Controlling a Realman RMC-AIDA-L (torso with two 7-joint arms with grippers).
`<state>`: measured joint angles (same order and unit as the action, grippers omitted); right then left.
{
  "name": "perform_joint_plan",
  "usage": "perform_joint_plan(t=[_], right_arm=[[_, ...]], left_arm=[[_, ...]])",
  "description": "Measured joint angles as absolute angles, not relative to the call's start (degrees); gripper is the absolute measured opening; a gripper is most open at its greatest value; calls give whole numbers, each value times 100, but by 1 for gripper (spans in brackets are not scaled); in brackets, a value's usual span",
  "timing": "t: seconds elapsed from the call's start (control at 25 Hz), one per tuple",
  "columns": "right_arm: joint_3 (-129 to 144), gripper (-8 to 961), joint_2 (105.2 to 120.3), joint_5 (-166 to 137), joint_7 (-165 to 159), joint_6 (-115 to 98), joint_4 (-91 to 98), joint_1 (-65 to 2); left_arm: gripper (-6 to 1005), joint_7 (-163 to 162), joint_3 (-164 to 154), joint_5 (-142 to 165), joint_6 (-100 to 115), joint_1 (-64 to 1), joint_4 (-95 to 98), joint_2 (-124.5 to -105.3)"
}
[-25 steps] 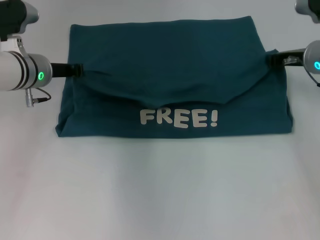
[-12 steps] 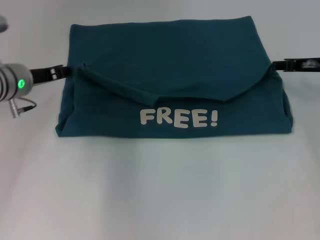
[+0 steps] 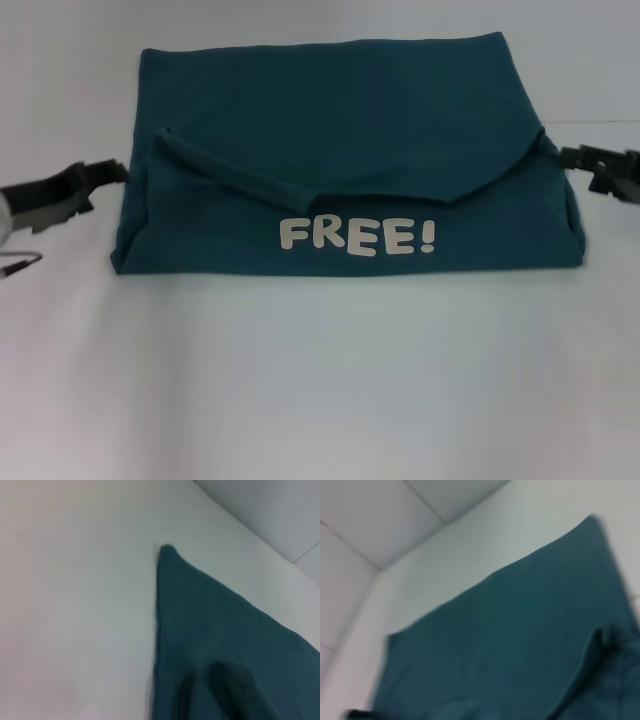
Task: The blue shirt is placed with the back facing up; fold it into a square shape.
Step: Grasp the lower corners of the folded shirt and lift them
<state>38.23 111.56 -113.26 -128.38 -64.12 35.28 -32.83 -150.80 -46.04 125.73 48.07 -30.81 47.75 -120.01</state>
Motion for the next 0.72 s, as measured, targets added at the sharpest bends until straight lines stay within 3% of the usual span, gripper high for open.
perform_joint_plan(t=[0.24, 0.4, 0.72], right_arm=[[3522, 899, 11133, -10716, -12467, -7530, 3551, -2724], [3526, 899, 11072, -10776, -12400, -7694, 3552, -2646], [3495, 900, 11041, -10776, -12237, -7696, 3551, -2685]], left_arm=[[751, -14312, -3729, 12282, 5927, -2893, 4559, -11916], [751, -13699, -3438, 12305, 6265, -2867, 4357, -11816], [752, -11957, -3468, 12330, 6194, -3056, 3981, -11820]])
